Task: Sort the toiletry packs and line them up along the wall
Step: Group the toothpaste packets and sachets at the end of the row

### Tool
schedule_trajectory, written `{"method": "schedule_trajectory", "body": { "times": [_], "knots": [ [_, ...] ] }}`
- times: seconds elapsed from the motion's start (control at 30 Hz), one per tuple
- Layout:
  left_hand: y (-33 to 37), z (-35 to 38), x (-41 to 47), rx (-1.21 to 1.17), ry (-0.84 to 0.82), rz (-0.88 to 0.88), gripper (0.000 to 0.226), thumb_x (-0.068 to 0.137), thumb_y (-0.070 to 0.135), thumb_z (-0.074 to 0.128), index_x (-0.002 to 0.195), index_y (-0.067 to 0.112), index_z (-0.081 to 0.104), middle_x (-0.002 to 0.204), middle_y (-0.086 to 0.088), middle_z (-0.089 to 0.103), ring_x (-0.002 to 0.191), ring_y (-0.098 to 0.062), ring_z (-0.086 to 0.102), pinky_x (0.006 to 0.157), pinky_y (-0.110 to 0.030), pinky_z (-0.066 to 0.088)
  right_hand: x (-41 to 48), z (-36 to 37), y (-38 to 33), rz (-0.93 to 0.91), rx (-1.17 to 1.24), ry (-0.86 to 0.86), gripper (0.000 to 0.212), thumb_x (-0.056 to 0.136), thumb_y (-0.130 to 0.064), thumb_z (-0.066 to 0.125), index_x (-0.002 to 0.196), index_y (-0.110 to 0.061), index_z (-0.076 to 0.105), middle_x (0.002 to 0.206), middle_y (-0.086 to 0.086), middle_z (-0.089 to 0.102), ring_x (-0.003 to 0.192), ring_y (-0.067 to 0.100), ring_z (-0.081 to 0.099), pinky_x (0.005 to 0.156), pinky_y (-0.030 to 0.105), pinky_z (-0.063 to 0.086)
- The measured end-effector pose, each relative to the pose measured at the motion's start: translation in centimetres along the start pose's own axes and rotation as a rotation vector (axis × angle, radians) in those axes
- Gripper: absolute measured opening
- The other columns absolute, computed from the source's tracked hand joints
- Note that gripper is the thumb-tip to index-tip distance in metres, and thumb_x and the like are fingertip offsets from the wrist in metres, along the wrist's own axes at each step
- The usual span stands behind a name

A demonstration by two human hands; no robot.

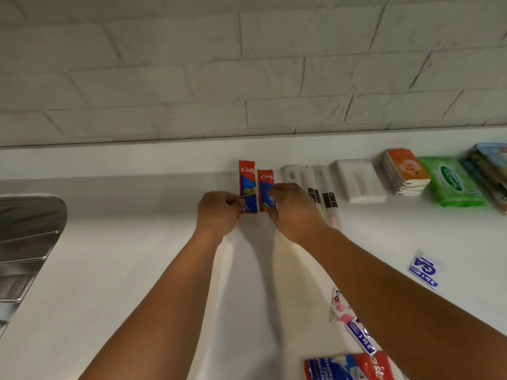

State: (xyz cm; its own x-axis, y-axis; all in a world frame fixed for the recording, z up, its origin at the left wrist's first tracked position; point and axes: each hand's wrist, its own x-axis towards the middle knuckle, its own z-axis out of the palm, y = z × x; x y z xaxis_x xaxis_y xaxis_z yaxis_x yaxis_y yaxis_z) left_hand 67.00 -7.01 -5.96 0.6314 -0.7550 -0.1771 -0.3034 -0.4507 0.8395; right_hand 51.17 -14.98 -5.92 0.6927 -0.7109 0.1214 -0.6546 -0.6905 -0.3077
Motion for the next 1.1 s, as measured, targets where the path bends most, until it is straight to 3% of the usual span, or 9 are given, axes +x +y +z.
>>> {"method": "schedule_trajectory", "body": {
  "times": [0.17,0.33,0.43,0.5,0.67,0.77,0.93,1.1],
  "knots": [
    [-0.5,0.8,3.1,0.096,0.002,-0.004,0.011,0.085,0.02,0.075,0.089,0.011,0.08,0.08,-0.009,0.076,0.073,-0.026,0.072,0.079,-0.043,0.061,1.8,0.8,0.0,-0.07,-0.198,-0.179,0.04,0.098,-0.038,0.05,0.129,-0.014,0.057,0.134,0.003,0.053,0.126,0.024,0.045,0.106,0.038,0.042],
    [-1.0,1.4,3.5,0.125,0.019,-0.021,0.009,0.079,0.022,0.079,0.082,0.014,0.08,0.077,-0.009,0.076,0.075,-0.029,0.074,0.077,-0.043,0.062,1.6,1.3,0.3,-0.092,-0.216,-0.202,0.037,0.099,-0.034,0.05,0.129,-0.014,0.058,0.135,0.003,0.053,0.128,0.024,0.045,0.109,0.037,0.04],
    [-0.6,1.6,3.2,0.235,0.034,0.027,0.014,0.083,0.025,0.077,0.088,0.013,0.081,0.083,-0.008,0.077,0.076,-0.023,0.072,0.075,-0.033,0.058,1.8,1.5,0.3,-0.084,-0.211,-0.195,0.035,0.099,-0.032,0.052,0.128,-0.015,0.059,0.132,0.003,0.056,0.126,0.023,0.047,0.107,0.037,0.042],
    [-0.3,1.7,2.8,0.306,0.049,0.064,0.016,0.086,0.026,0.074,0.093,0.013,0.081,0.089,-0.007,0.077,0.077,-0.02,0.068,0.069,-0.025,0.048,1.8,1.7,0.4,-0.085,-0.216,-0.179,0.033,0.098,-0.032,0.053,0.127,-0.016,0.061,0.129,0.002,0.057,0.124,0.022,0.048,0.104,0.035,0.044],
    [-0.3,2.1,2.5,0.347,0.093,0.074,0.021,0.089,0.029,0.072,0.098,0.012,0.08,0.093,-0.007,0.077,0.077,-0.019,0.066,0.065,-0.022,0.041,2.0,1.7,0.4,-0.067,-0.209,-0.194,0.036,0.095,-0.033,0.059,0.128,-0.018,0.059,0.129,0.001,0.057,0.122,0.022,0.049,0.103,0.037,0.046],
    [-0.1,2.1,2.1,0.37,0.111,0.08,0.021,0.088,0.028,0.072,0.095,0.009,0.078,0.093,-0.007,0.076,0.079,-0.02,0.066,0.058,-0.019,0.037,1.5,1.0,0.3,-0.081,-0.159,-0.179,0.039,0.097,-0.028,0.055,0.135,-0.016,0.054,0.139,0.004,0.051,0.129,0.024,0.044,0.107,0.037,0.042],
    [1.3,1.5,0.0,0.354,0.129,0.103,0.028,0.091,0.029,0.068,0.112,0.011,0.073,0.111,-0.005,0.074,0.1,-0.021,0.067,0.077,-0.02,0.041,-1.0,-1.7,0.1,-0.099,0.022,-0.055,0.035,0.098,-0.018,0.052,0.132,-0.012,0.059,0.141,0.008,0.054,0.131,0.027,0.046,0.108,0.035,0.039],
    [2.9,1.2,-6.1,0.231,0.136,0.227,0.023,0.091,0.025,0.068,0.11,0.014,0.073,0.102,0.0,0.074,0.09,-0.016,0.067,0.075,-0.018,0.043,-6.0,-4.6,0.4,-0.082,0.203,0.024,0.03,0.095,-0.019,0.058,0.123,-0.011,0.065,0.13,0.005,0.063,0.121,0.024,0.056,0.103,0.033,0.043]
  ]
}}
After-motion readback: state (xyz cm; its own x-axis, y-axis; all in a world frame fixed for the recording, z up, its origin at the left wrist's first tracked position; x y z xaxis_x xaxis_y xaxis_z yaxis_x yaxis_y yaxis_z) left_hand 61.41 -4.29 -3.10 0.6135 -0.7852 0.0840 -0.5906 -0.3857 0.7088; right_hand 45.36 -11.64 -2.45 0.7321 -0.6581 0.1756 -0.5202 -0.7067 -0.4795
